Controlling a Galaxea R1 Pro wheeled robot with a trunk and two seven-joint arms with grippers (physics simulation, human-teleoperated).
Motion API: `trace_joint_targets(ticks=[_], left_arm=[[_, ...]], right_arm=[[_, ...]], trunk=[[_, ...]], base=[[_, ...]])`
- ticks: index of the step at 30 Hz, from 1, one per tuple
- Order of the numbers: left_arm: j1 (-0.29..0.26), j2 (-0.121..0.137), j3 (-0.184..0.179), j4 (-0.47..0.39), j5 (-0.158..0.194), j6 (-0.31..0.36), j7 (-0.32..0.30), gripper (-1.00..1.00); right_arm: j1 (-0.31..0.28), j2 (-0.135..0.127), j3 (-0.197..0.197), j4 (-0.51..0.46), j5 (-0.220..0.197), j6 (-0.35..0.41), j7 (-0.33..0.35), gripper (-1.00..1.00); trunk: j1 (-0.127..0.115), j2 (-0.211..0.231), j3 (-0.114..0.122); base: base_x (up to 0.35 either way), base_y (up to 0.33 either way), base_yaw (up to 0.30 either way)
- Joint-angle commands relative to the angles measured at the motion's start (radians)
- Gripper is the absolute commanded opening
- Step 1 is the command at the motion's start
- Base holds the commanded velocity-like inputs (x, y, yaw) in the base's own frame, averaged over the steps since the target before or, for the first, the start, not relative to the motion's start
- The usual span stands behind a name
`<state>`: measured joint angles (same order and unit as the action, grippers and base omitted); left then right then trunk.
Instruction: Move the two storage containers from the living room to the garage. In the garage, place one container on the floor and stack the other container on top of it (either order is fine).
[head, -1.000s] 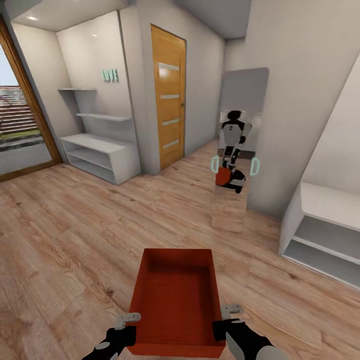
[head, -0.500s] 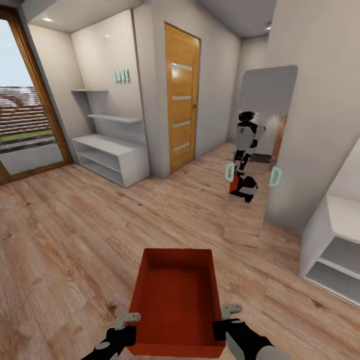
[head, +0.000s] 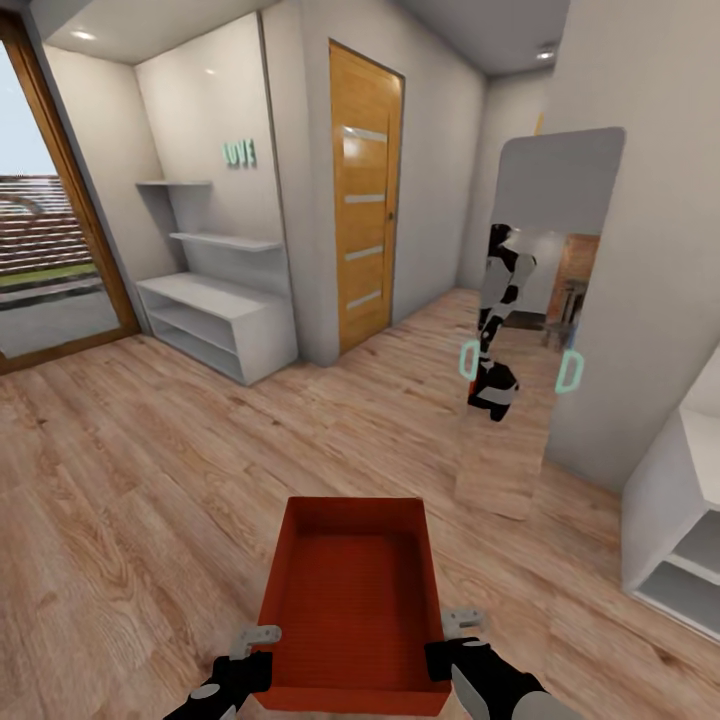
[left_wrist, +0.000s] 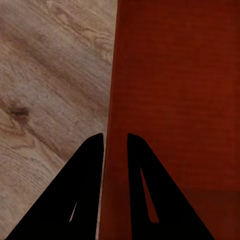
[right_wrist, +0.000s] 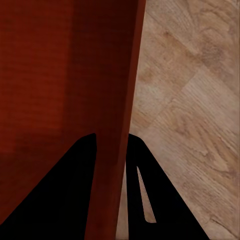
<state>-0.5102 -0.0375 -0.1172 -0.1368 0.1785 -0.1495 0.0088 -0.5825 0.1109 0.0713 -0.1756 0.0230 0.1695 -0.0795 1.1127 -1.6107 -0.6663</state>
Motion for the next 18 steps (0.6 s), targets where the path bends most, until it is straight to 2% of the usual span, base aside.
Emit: trace_joint_targets(ticks=[1,9,18], left_arm=[[-0.001,0.001,-0.003,0.0,0.007,-0.004,0.008,-1.0],[-0.001,0.001,-0.003,0.0,0.007,-0.004,0.008,-1.0],[-0.001,0.001,-0.003,0.0,0.007,-0.004,0.008,-1.0]], right_arm=[[0.0,-0.01,0.001,-0.002,0.019,0.008,-0.009,-1.0],[0.0,-0.01,0.001,-0.002,0.02,0.008,-0.009,-1.0],[0.0,-0.009,0.002,-0.002,0.02,0.008,-0.009,-1.0]], trunk=[[0.001,0.0,-0.001],[0.001,0.0,0.0],[0.001,0.0,0.0]], base=[[0.343,0.0,0.0],[0.343,0.007,0.0],[0.343,0.089,0.0]])
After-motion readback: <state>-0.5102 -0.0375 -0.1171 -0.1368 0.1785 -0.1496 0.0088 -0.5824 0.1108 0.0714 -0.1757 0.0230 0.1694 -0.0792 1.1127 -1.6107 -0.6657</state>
